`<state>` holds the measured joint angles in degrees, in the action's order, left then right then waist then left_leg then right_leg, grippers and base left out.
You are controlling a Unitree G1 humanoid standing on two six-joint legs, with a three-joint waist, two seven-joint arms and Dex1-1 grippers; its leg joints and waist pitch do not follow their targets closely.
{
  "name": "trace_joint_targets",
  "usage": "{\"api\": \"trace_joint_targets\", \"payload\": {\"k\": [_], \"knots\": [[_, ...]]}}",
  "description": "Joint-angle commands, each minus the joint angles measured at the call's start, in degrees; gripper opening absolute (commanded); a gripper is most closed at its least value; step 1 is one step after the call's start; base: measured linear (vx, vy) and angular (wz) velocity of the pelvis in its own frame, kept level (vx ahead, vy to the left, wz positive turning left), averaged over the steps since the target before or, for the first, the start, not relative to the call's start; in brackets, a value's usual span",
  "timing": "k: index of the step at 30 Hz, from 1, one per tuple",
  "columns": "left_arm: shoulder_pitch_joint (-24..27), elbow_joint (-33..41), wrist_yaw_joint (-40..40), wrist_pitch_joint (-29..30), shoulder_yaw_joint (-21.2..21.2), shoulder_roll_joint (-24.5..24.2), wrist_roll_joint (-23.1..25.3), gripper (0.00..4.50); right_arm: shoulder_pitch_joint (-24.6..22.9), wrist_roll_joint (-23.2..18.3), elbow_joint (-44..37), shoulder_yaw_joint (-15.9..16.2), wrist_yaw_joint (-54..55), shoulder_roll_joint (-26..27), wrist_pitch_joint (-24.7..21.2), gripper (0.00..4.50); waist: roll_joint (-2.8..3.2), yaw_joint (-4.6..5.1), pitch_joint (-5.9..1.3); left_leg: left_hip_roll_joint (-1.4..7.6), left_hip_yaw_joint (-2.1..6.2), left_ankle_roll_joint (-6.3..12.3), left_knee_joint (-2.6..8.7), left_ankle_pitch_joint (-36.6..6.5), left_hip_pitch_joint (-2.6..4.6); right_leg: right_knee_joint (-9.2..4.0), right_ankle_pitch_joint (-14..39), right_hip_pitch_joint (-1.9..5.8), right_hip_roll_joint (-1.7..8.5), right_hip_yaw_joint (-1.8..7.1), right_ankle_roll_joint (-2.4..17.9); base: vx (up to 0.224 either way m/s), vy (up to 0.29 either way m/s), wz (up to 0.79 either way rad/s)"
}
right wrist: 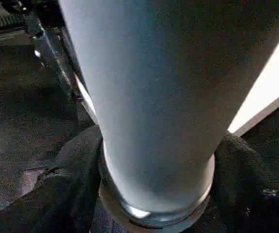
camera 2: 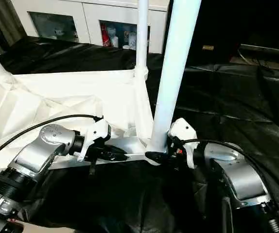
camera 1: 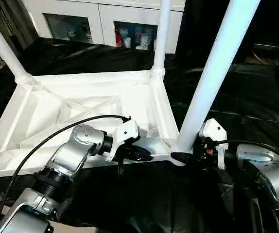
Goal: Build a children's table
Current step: Rotate leg to tighten
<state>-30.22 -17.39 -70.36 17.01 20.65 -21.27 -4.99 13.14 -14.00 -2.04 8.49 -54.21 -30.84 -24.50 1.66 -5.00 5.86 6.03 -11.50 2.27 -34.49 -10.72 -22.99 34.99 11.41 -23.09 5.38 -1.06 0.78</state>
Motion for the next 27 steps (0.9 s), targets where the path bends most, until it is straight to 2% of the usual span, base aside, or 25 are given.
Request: {"api": "trace_joint_targets", "payload": {"k": [1, 3, 4, 5, 7, 8, 9, 10, 12, 13, 15, 17, 19, 21, 22, 24, 25, 27], "knots": [[-1.9, -0.7, 3.5, -0.4, -0.5, 3.3, -0.5, 0.00, -0.1, 0.8, 1.2, 0.9, 5.9, 4.2, 0.3, 2.75, -0.78, 0.13, -4.32, 7.08, 3.15, 4.86, 4.54, -8.9, 1.88, -3.40, 2.9, 2.27, 4.75, 2.12, 16.8, 0.000, 0.000, 0.00], [-2.4, -1.5, 5.2, -0.1, -0.9, 4.2, -0.2, 0.00, 0.2, 1.9, 2.5, 0.5, 9.1, 5.8, 0.1, 2.74, -0.79, 0.38, -4.22, 6.90, 3.18, 3.62, 4.75, -10.2, 1.87, -3.73, 5.5, 2.05, 4.66, 2.12, 16.4, 0.000, 0.000, 0.00], [-3.3, -2.8, 7.6, 0.4, -1.5, 5.6, 0.4, 0.00, 0.6, 3.3, 4.3, 0.0, 13.1, 7.9, -0.2, 2.74, -1.00, 0.64, -4.22, 6.84, 3.23, 2.84, 4.78, -11.0, 1.74, -3.77, 7.0, 2.15, 4.82, 2.14, 16.1, 0.000, 0.000, 0.00], [-3.9, -3.6, 9.2, 0.6, -1.8, 6.5, 0.7, 0.00, 0.8, 4.1, 5.4, -0.4, 15.7, 9.3, -0.5, 2.74, -0.97, 0.62, -4.16, 6.86, 3.32, 2.38, 4.90, -11.5, 1.86, -3.95, 8.1, 2.14, 4.77, 2.08, 15.8, 0.000, 0.000, 0.00], [-6.0, -6.4, 13.7, 1.2, -2.5, 9.3, 1.6, 0.00, 1.9, 4.6, 8.2, -2.7, 23.6, 14.2, -2.7, 2.74, -0.81, 0.93, -4.06, 6.77, 3.31, 1.22, 5.02, -13.2, 2.11, -4.32, 10.7, 1.70, 4.66, 2.23, 14.9, 0.000, 0.000, 0.00], [-6.3, -6.7, 14.1, 1.3, -2.5, 9.6, 1.7, 0.00, 2.0, 4.6, 8.5, -2.9, 24.4, 14.7, -2.9, 2.73, -0.84, 1.04, -4.05, 6.65, 3.21, 0.90, 5.01, -13.7, 2.23, -4.47, 11.4, 1.52, 4.58, 2.25, 14.8, 0.000, 0.000, 0.00], [-8.3, -9.3, 18.5, 1.8, -3.3, 12.4, 2.2, 0.00, 3.4, 5.0, 10.9, -5.0, 31.4, 19.1, -4.6, 2.73, -0.86, 1.23, -3.99, 6.58, 3.33, 0.33, 5.13, -14.1, 1.97, -4.51, 12.2, 1.75, 4.68, 2.29, 14.3, 0.000, 0.000, 0.00], [-8.3, -9.3, 18.5, 1.8, -3.3, 12.4, 2.2, 0.00, 3.4, 5.0, 10.9, -5.0, 31.4, 19.1, -4.6, 2.72, -0.60, 1.31, -3.98, 6.68, 3.43, -0.55, 5.27, -15.3, 2.21, -4.69, 13.2, 1.46, 4.60, 2.31, 13.8, 0.000, 0.000, 0.00], [-10.5, -12.1, 22.4, 1.7, -4.0, 16.2, 2.3, 0.00, 5.7, 5.8, 13.1, -5.5, 36.6, 23.9, -3.8, 2.72, -0.26, 1.33, -3.94, 6.61, 3.46, -1.47, 5.38, -16.4, 2.35, -4.74, 13.3, 1.35, 4.54, 2.34, 13.2, 0.000, 0.000, 0.00], [-10.5, -12.1, 22.4, 1.7, -4.0, 16.2, 2.3, 0.00, 5.7, 5.8, 13.1, -5.5, 36.6, 23.9, -3.8, 3.07, -0.41, 1.42, -3.96, 6.55, 3.37, -1.88, 5.41, -17.1, 2.48, -4.87, 13.2, 1.16, 4.43, 2.36, 12.9, 0.000, 0.000, 0.00], [-10.6, -12.1, 21.6, 0.8, -3.6, 17.1, 2.4, 0.00, 6.0, 4.3, 11.8, -4.8, 34.5, 25.3, -3.2, 3.42, -0.49, 1.23, -4.04, 6.64, 3.45, -1.03, 5.50, -15.7, 2.02, -4.63, 10.6, 1.75, 4.67, 2.41, 12.4, 0.000, 0.000, 0.00], [-10.3, -11.5, 20.3, 0.3, -3.2, 16.8, 2.3, 0.00, 5.8, 3.8, 10.7, -4.2, 32.7, 25.0, -3.3, 3.45, -0.49, 1.22, -4.14, 6.64, 3.40, -0.21, 5.41, -14.4, 1.94, -4.45, 8.5, 1.89, 4.64, 2.39, 12.6, 0.000, 0.000, 0.00], [-8.8, -9.2, 15.9, -0.7, -2.1, 15.0, 1.6, 0.00, 5.0, 4.7, 8.3, -1.7, 27.9, 21.9, -2.5, 3.62, -0.40, 1.12, -4.15, 6.70, 3.34, 1.16, 5.30, -13.3, 1.86, -4.33, 6.5, 2.03, 4.63, 2.33, 13.0, 0.000, 0.000, 0.00], [-8.4, -8.7, 15.0, -0.4, -1.9, 14.5, 1.3, 0.00, 4.8, 4.7, 7.6, -1.1, 26.6, 21.0, -2.4, 3.62, -0.44, 1.14, -4.18, 6.74, 3.32, 2.13, 5.18, -12.2, 1.69, -4.18, 5.3, 2.16, 4.71, 2.32, 13.5, 0.000, 0.000, 0.00], [-7.6, -8.0, 12.9, -1.0, -1.5, 13.3, 0.9, 0.00, 4.2, 4.6, 6.6, -0.2, 23.7, 18.9, -2.0, 3.62, -0.67, 1.12, -4.19, 6.75, 3.30, 2.73, 5.08, -11.5, 1.66, -4.15, 4.7, 2.25, 4.76, 2.28, 13.8, 0.000, 0.000, 0.00], [-6.9, -7.2, 10.9, -1.3, -1.2, 12.1, 0.6, 0.00, 3.6, 4.6, 5.5, 0.7, 20.7, 16.5, -1.3, 3.62, -0.58, 1.03, -4.11, 6.76, 3.31, 3.57, 4.97, -10.7, 1.45, -4.03, 4.5, 2.44, 4.85, 2.26, 14.0, 0.000, 0.000, 0.00], [-5.8, -6.0, 7.8, -2.3, -0.6, 10.1, 0.4, 0.00, 2.8, 4.3, 4.0, 1.3, 16.2, 13.1, -0.6, 3.62, -0.72, 1.13, -4.04, 6.80, 3.32, 3.83, 5.01, -11.1, 1.54, -4.17, 5.6, 2.27, 4.82, 2.23, 14.1, 0.000, 0.000, 0.00], [-5.1, -5.1, 5.7, -2.0, -0.3, 8.7, 0.2, 0.00, 2.0, 3.5, 2.6, 1.5, 12.2, 10.5, -0.1, 3.62, -0.67, 0.82, -3.94, 7.13, 3.36, 4.33, 5.01, -11.4, 1.68, -4.20, 6.1, 2.38, 4.90, 2.32, 13.9, 0.000, 0.000, 0.00]]}}
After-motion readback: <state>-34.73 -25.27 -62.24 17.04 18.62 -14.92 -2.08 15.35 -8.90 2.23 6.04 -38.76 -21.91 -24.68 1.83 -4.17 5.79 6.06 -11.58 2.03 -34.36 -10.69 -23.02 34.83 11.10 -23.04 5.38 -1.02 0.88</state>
